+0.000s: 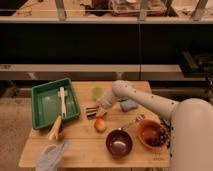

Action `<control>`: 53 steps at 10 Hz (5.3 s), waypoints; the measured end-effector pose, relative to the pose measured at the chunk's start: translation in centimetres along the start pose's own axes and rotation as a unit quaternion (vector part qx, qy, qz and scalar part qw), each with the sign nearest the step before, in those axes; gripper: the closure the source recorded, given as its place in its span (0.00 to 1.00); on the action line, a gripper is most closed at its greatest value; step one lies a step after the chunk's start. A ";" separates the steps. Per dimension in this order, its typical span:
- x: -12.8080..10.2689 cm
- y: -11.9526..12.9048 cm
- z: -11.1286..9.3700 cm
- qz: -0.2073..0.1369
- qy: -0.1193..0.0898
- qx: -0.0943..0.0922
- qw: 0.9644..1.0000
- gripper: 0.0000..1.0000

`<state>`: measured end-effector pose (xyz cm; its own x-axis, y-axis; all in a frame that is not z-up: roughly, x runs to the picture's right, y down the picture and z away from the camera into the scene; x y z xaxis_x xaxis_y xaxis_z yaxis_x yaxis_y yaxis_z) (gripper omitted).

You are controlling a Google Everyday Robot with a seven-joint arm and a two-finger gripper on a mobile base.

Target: Wipe table surface with eraser

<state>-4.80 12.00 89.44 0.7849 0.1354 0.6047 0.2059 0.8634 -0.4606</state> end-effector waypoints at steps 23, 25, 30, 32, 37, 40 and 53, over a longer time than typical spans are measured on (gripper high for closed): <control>2.9 -1.4 -2.8 -0.028 0.112 -0.002 0.993 1.00; -0.9 -1.2 0.0 -0.073 0.109 -0.021 0.991 1.00; -4.3 0.9 -2.0 -0.130 0.121 -0.041 0.983 1.00; -2.6 2.6 -5.1 -0.122 0.129 -0.045 0.983 1.00; 3.0 6.8 -10.5 -0.074 0.160 -0.041 0.983 1.00; 4.4 4.9 -10.0 -0.066 0.165 -0.028 0.984 1.00; -8.0 3.2 0.6 -0.206 0.077 -0.067 0.973 1.00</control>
<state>-10.75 13.92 83.50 0.6956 -0.2922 0.6563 0.5883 0.7561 -0.2869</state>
